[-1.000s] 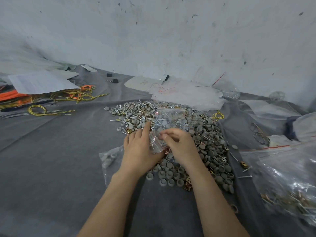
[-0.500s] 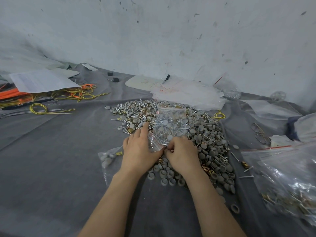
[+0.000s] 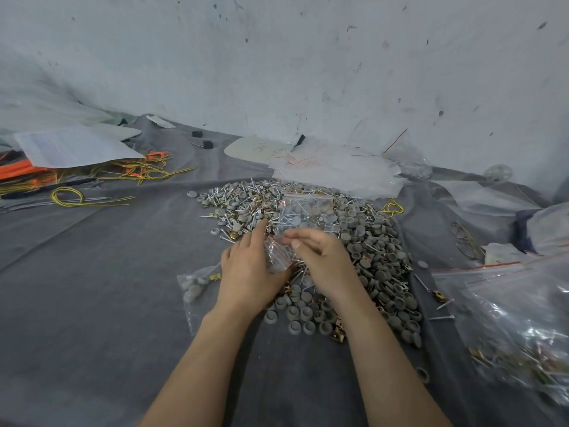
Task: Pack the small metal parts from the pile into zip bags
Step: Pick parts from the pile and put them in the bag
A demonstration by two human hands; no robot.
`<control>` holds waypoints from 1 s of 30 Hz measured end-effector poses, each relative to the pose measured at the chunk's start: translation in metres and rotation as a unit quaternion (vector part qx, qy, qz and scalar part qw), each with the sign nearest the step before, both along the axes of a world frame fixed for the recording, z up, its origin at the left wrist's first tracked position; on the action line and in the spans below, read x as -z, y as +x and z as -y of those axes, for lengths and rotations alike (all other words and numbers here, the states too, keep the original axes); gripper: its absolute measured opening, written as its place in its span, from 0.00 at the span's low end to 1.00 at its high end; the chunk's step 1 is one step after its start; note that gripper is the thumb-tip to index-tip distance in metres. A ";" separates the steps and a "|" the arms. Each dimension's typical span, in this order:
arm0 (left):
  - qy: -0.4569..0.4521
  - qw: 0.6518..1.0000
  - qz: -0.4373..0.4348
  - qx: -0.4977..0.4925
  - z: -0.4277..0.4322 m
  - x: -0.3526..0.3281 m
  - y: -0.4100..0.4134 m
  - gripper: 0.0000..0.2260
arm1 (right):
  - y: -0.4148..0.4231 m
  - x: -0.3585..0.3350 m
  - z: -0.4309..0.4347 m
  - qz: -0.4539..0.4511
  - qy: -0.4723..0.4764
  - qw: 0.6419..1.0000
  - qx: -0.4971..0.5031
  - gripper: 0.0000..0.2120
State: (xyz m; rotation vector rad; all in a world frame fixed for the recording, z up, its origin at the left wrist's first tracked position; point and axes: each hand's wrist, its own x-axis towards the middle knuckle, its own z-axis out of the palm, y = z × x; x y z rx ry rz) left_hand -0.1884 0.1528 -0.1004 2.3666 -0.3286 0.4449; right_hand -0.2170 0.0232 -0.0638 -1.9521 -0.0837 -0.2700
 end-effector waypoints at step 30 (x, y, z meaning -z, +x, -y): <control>-0.208 0.970 0.006 -0.127 -0.011 -0.011 0.005 0.32 | 0.004 0.033 -0.029 0.071 -0.434 0.896 0.063 0.07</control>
